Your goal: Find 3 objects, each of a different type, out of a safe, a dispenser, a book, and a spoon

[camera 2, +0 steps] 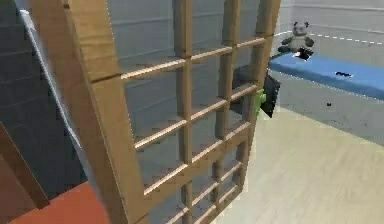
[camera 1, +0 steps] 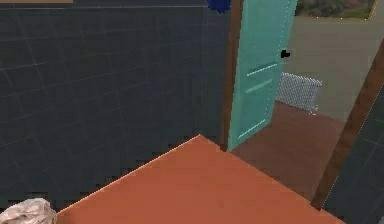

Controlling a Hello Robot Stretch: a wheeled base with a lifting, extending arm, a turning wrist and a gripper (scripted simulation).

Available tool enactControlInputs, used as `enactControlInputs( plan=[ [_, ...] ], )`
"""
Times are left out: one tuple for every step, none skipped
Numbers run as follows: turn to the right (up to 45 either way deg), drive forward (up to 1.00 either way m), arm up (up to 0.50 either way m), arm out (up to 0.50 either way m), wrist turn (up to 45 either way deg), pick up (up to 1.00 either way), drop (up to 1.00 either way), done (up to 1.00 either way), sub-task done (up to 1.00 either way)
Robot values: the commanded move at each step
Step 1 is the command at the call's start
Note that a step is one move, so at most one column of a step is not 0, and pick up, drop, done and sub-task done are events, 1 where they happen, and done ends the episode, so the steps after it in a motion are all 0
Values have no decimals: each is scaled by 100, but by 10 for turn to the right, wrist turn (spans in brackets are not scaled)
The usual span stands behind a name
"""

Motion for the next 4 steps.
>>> enactControlInputs(
  plan=[
    [0, 40, 0, 0, 0, 0, 0, 0, 0],
    [270, 0, 0, 0, 0, 0, 0, 0, 0],
    [0, 95, 0, 0, 0, 0, 0, 0, 0],
    [450, 0, 0, 0, 0, 0, 0, 0, 0]
  ],
)
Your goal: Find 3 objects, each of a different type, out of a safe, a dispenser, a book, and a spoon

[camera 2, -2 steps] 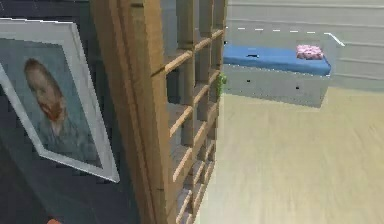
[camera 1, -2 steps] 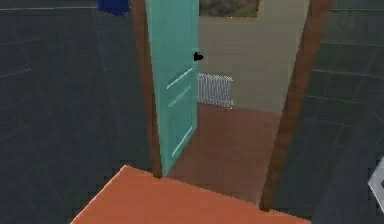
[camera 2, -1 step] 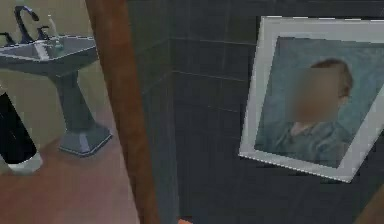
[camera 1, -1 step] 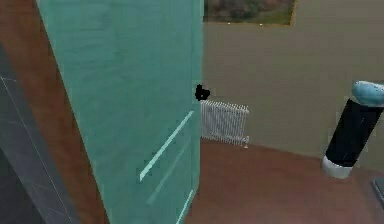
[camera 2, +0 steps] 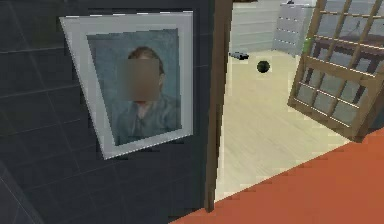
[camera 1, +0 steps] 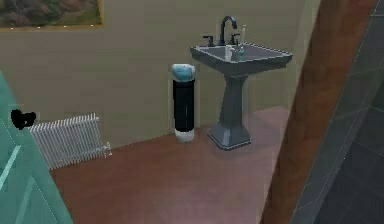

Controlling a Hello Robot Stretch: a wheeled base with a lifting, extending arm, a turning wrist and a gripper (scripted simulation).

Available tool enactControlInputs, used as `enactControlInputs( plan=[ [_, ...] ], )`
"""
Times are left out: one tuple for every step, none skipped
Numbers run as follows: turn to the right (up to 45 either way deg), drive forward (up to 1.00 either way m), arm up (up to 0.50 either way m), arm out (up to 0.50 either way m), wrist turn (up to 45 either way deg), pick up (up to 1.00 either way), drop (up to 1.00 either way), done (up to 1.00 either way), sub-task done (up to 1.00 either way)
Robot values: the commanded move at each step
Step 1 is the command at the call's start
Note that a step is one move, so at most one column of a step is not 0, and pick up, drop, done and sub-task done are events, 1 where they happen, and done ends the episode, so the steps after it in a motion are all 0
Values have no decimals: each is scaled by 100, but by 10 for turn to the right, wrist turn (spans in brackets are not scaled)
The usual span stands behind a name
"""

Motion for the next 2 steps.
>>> enactControlInputs(
  plan=[
    [60, 0, 0, 0, 0, 0, 0, 0, 0],
    [0, 85, 0, 0, 0, 0, 0, 0, 0]
  ],
)
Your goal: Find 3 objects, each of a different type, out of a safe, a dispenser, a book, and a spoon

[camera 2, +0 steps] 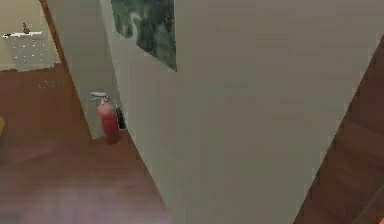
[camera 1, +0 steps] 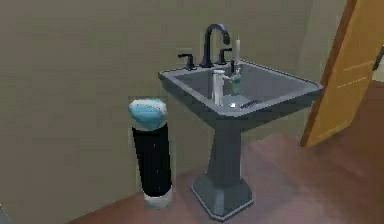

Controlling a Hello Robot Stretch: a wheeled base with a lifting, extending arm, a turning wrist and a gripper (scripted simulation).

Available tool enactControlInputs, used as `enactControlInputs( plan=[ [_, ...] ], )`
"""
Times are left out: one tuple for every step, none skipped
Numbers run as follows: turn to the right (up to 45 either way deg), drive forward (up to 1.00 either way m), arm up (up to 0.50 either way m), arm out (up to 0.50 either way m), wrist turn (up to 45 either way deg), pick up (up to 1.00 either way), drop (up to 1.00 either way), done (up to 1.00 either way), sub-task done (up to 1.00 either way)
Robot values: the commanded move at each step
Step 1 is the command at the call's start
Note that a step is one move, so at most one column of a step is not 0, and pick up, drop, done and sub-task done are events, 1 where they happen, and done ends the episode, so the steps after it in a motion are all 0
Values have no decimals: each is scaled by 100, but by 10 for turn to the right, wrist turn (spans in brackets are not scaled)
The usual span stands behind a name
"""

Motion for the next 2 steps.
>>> enactControlInputs(
  plan=[
    [450, 0, 0, 0, 0, 0, 0, 0, 0],
    [30, 0, 0, 0, 0, 0, 0, 0, 0]
  ],
)
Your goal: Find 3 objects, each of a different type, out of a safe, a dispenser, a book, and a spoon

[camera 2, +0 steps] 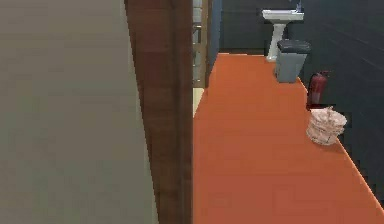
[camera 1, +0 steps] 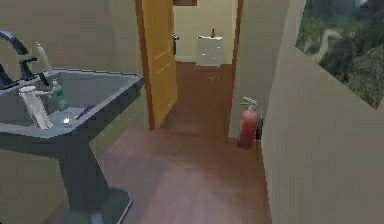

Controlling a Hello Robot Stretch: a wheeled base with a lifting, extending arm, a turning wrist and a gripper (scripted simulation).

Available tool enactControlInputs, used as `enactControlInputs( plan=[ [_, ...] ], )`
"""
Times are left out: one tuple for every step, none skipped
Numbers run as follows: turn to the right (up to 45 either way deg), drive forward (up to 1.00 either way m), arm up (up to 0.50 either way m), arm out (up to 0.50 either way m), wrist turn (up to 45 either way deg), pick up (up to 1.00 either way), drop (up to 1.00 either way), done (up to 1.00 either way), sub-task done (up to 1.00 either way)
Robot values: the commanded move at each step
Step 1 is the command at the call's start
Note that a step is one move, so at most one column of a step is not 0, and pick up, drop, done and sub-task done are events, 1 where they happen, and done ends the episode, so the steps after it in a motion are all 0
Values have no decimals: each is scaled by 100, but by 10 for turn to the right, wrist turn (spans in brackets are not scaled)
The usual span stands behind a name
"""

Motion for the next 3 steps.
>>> enactControlInputs(
  plan=[
    [0, 100, 0, 0, 0, 0, 0, 0, 0],
    [0, 55, 0, 0, 0, 0, 0, 0, 0],
    [-180, 0, 0, 0, 0, 0, 0, 0, 0]
  ],
)
